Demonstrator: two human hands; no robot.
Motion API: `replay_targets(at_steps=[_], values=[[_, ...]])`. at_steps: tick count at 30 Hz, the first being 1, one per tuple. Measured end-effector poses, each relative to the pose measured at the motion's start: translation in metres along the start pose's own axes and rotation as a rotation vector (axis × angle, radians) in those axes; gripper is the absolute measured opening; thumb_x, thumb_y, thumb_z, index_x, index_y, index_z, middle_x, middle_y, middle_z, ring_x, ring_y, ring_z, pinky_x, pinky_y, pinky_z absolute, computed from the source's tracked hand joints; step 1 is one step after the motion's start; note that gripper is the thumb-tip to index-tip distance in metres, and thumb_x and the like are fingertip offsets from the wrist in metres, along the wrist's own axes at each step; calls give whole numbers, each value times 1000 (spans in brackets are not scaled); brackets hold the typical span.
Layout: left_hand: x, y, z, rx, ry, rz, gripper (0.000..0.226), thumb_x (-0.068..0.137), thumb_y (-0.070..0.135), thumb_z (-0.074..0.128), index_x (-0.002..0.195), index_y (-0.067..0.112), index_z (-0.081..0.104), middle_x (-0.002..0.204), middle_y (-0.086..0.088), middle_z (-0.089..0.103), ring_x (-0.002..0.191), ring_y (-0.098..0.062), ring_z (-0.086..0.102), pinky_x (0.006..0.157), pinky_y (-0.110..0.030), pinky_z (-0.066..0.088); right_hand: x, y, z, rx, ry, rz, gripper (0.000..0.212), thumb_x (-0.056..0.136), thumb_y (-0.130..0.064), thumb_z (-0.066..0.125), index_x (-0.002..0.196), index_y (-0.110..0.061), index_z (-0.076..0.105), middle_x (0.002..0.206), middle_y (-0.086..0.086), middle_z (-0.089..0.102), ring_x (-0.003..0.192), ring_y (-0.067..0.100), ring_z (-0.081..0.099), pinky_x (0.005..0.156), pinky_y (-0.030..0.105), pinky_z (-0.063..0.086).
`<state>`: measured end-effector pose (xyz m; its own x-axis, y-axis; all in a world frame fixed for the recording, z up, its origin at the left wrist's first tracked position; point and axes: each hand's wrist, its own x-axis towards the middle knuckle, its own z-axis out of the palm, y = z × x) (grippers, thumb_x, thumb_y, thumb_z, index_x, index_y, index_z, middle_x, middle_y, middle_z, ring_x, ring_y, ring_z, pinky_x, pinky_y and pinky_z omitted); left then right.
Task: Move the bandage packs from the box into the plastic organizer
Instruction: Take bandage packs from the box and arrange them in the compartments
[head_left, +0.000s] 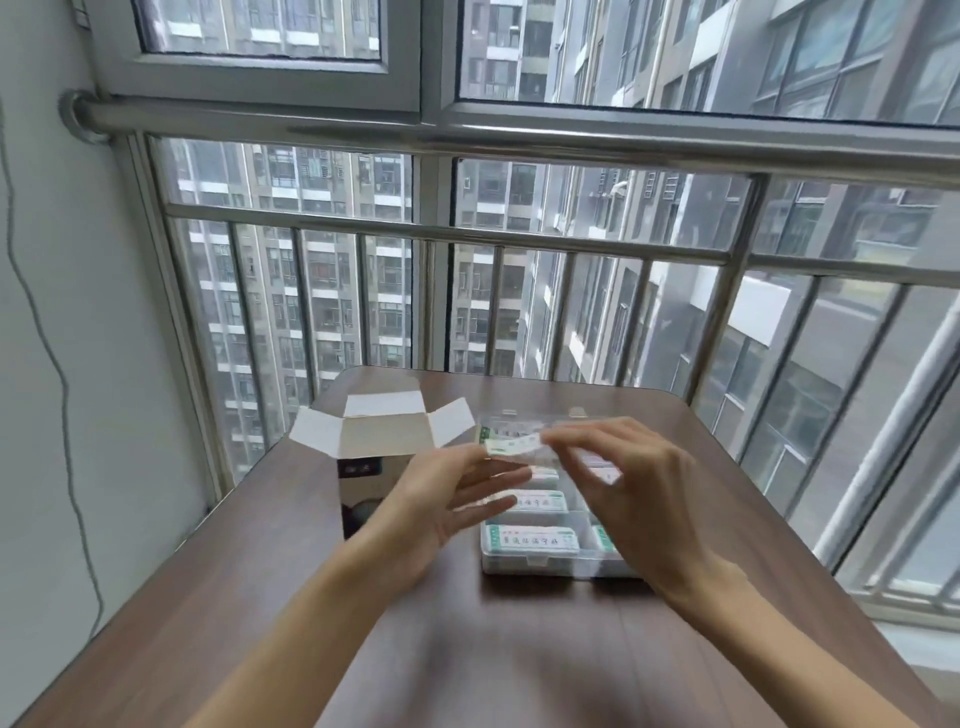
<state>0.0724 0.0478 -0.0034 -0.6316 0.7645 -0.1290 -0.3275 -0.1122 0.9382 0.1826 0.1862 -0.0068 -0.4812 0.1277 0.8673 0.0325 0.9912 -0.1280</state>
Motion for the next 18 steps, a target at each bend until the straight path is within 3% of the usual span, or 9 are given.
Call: replay_targets(at_steps=[4,8,11,14,18], values=[[2,-5,13,-177,-107,-41,36,99,28,41,108,5,67,105,-14,72,97,-21,70,75,-32,60,-16,13,0,-184,-48,-146,16,82,-20,67,94,-27,75,98,-7,71,87,20,63,66,28,52],[11,-12,22,93,-22,83,22,96,18,54,110,5,67,105,-9,73,94,-13,71,69,-25,58,-22,22,-1,-151,-84,-99,26,83,-13,61,103,-23,73,102,-5,67,93,19,57,77,28,51],[20,-16,30,207,-9,128,19,97,18,54,109,11,67,99,-1,75,92,-9,70,69,-22,57,-14,20,-6,194,-112,297,32,90,-23,48,119,-25,63,113,-11,61,105,5,52,87,20,43],[30,-15,41,259,-34,142,17,98,20,52,104,16,68,96,3,75,91,-6,70,73,-23,57,2,31,-12,668,-287,747,33,94,-26,55,126,-25,51,114,-10,62,96,-1,60,77,18,48],[57,-10,57,481,-5,233,16,97,26,52,99,23,68,93,8,70,85,-5,62,74,-20,51,18,59,-14,633,-333,747,21,91,-9,59,110,-14,64,92,1,69,74,4,65,64,14,50]])
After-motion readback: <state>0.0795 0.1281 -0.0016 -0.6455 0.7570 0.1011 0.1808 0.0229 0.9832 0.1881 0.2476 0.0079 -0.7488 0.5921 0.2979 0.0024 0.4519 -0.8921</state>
